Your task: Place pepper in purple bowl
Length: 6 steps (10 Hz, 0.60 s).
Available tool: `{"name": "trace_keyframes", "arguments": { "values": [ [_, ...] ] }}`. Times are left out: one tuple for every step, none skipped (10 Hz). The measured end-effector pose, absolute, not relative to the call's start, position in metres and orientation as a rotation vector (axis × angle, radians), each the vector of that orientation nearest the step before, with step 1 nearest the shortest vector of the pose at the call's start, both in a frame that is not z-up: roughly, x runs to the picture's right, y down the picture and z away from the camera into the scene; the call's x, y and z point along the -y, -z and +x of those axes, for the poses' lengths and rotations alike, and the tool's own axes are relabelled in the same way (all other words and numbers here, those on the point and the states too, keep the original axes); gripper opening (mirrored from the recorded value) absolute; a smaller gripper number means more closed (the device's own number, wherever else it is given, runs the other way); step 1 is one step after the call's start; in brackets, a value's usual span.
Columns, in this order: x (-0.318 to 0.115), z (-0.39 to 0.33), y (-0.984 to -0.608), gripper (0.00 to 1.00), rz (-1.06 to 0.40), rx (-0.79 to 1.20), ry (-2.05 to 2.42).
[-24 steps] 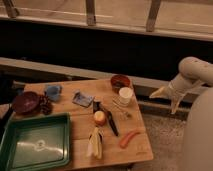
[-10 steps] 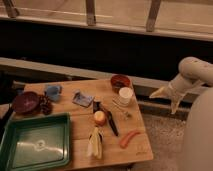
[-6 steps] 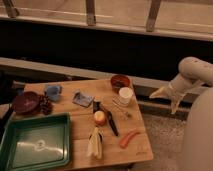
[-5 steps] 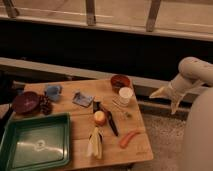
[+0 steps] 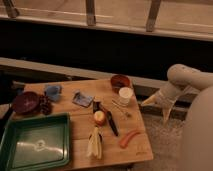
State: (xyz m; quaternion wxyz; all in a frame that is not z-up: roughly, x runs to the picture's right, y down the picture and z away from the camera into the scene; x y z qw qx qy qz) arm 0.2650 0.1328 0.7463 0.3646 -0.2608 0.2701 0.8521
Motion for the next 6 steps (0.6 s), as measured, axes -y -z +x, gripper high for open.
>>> {"name": "trace_keyframes", "arguments": {
  "values": [
    [-0.143,0.254,-0.742,0.80,-0.681,-0.706,-2.182],
    [-0.154,0.243,-0.738,0.80,-0.688,-0.712,-2.168],
    [-0.165,0.229,-0.736,0.80,-0.693,-0.712,-2.160],
    [-0.172,0.214,-0.736,0.80,-0.700,-0.703,-2.157],
    [-0.178,0.199,-0.738,0.80,-0.702,-0.677,-2.158],
    [-0.185,0.187,-0.737,0.80,-0.668,-0.630,-2.169]
  ]
}}
